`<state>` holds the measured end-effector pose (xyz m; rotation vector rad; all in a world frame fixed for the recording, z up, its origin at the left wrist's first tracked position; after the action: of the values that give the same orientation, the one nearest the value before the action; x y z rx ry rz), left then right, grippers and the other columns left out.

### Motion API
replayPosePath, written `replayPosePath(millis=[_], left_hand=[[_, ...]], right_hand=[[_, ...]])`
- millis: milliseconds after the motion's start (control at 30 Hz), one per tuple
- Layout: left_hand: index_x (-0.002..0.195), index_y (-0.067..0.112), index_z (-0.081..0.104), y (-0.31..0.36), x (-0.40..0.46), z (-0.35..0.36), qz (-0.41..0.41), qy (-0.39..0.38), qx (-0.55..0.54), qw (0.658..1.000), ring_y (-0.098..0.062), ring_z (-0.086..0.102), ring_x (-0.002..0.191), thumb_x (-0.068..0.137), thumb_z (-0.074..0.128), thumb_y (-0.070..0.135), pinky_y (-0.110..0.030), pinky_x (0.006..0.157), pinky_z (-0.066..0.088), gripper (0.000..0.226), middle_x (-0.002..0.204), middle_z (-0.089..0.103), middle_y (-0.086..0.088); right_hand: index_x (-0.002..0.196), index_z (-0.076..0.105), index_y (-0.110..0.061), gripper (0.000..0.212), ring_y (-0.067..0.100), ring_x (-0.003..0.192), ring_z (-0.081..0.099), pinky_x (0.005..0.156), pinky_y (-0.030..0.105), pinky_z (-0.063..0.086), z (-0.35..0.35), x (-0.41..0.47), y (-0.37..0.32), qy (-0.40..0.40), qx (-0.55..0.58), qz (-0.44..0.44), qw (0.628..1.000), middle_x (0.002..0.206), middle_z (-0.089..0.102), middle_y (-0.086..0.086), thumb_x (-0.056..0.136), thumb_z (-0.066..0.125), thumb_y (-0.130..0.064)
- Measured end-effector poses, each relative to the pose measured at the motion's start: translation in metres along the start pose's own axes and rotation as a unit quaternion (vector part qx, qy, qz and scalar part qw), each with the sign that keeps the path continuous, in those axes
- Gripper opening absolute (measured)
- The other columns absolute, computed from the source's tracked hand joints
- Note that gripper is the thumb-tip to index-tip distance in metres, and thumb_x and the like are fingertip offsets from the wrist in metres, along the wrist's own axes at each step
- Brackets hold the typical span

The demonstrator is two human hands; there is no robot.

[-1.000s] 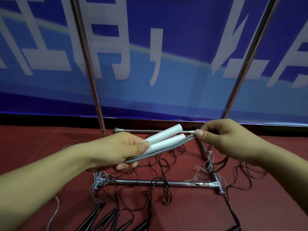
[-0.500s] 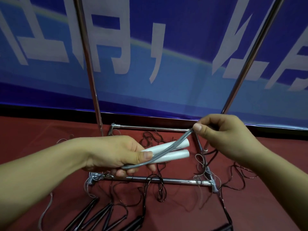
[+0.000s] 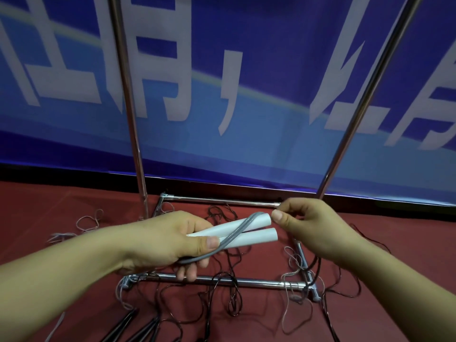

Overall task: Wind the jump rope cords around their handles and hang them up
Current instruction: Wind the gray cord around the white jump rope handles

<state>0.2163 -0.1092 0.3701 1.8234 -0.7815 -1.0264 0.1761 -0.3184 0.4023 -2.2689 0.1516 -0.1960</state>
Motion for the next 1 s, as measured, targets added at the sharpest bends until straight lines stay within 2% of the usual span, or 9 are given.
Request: replayPosePath(millis=[100,200,367,533,600,700,800,900,1000], left_hand=[[0.069,0.029,0.066,0.001,0.000,-0.007,0.006,0.040,-0.008,0.999,-0.009,0.051,0.049,0.101,0.057,0.029,-0.022,0.048,0.040,0.033,0.068,0.062,0.004],[0.068,0.030,0.068,-0.001,0.003,-0.014,0.009,0.089,-0.003,0.996,-0.006,0.043,0.045,0.102,0.056,0.029,-0.021,0.050,0.035,0.036,0.063,0.060,0.006],[0.067,0.035,0.071,0.002,0.004,-0.018,0.026,0.117,-0.034,0.992,-0.007,0.040,0.048,0.102,0.054,0.029,-0.018,0.051,0.033,0.039,0.068,0.058,0.001],[0.070,0.027,0.072,-0.010,0.010,-0.031,0.020,0.177,-0.096,0.979,-0.009,0.037,0.048,0.101,0.056,0.028,-0.019,0.048,0.031,0.035,0.069,0.054,-0.003],[0.072,0.026,0.073,-0.014,0.012,-0.035,0.013,0.205,-0.094,0.974,-0.008,0.038,0.046,0.101,0.057,0.028,-0.019,0.047,0.031,0.034,0.068,0.054,-0.005],[0.090,0.014,0.074,-0.019,0.013,-0.044,-0.002,0.254,-0.102,0.962,-0.007,0.038,0.043,0.101,0.057,0.028,-0.018,0.044,0.032,0.025,0.067,0.053,-0.006],[0.094,0.008,0.072,-0.024,0.015,-0.053,-0.012,0.293,-0.095,0.951,-0.008,0.036,0.041,0.101,0.058,0.030,-0.019,0.041,0.030,0.027,0.064,0.054,-0.004],[0.095,0.007,0.072,-0.030,0.015,-0.060,-0.024,0.317,-0.068,0.946,-0.007,0.035,0.039,0.101,0.058,0.033,-0.020,0.042,0.029,0.030,0.062,0.055,-0.001],[0.093,0.015,0.074,-0.032,0.014,-0.065,-0.033,0.328,-0.026,0.944,-0.004,0.036,0.038,0.100,0.059,0.035,-0.023,0.045,0.029,0.027,0.059,0.057,0.004]], right_hand=[[0.076,0.068,-0.021,0.025,0.001,0.048,0.042,0.050,0.013,0.034,0.007,0.000,0.001,-0.016,-0.035,0.004,0.999,0.053,0.054,-0.014,0.095,0.063,-0.035],[0.079,0.068,-0.019,0.026,0.003,0.047,0.039,0.047,0.015,0.032,0.015,-0.002,0.002,-0.040,-0.045,0.018,0.998,0.052,0.049,-0.012,0.097,0.059,-0.036],[0.094,0.068,-0.004,0.030,0.019,0.056,0.037,0.051,0.028,0.033,0.036,-0.008,0.007,-0.109,0.063,0.082,0.989,0.063,0.042,0.004,0.100,0.055,-0.030],[0.107,0.074,-0.030,0.023,0.013,0.059,0.037,0.061,0.030,0.044,0.045,-0.010,0.009,-0.117,0.142,0.141,0.973,0.061,0.037,-0.007,0.102,0.054,-0.021],[0.106,0.071,-0.025,0.019,0.012,0.057,0.038,0.054,0.027,0.040,0.044,-0.011,0.006,-0.109,0.158,0.151,0.970,0.067,0.041,-0.003,0.102,0.054,-0.020],[0.102,0.063,-0.015,0.008,0.012,0.051,0.039,0.046,0.025,0.036,0.045,-0.012,0.003,-0.096,0.162,0.159,0.969,0.075,0.051,0.006,0.100,0.056,-0.018],[0.099,0.062,-0.011,0.010,0.011,0.049,0.043,0.045,0.023,0.037,0.051,-0.014,0.001,-0.112,0.155,0.158,0.969,0.066,0.053,0.002,0.101,0.056,-0.019],[0.088,0.066,-0.014,0.018,0.018,0.058,0.047,0.048,0.021,0.039,0.049,-0.017,-0.003,-0.115,0.124,0.158,0.973,0.062,0.047,0.000,0.100,0.058,-0.024],[0.071,0.062,-0.023,0.028,0.018,0.059,0.044,0.054,0.028,0.039,0.051,-0.018,-0.003,-0.123,0.102,0.157,0.975,0.061,0.047,-0.001,0.098,0.061,-0.031]])
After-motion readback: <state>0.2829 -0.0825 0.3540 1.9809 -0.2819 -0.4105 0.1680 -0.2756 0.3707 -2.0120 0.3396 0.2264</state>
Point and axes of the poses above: each hand's wrist, its own x-axis towards the middle knuckle, its own z-axis out of the palm, y = z × x, the point moved 9 cm from there along x, towards the middle knuckle
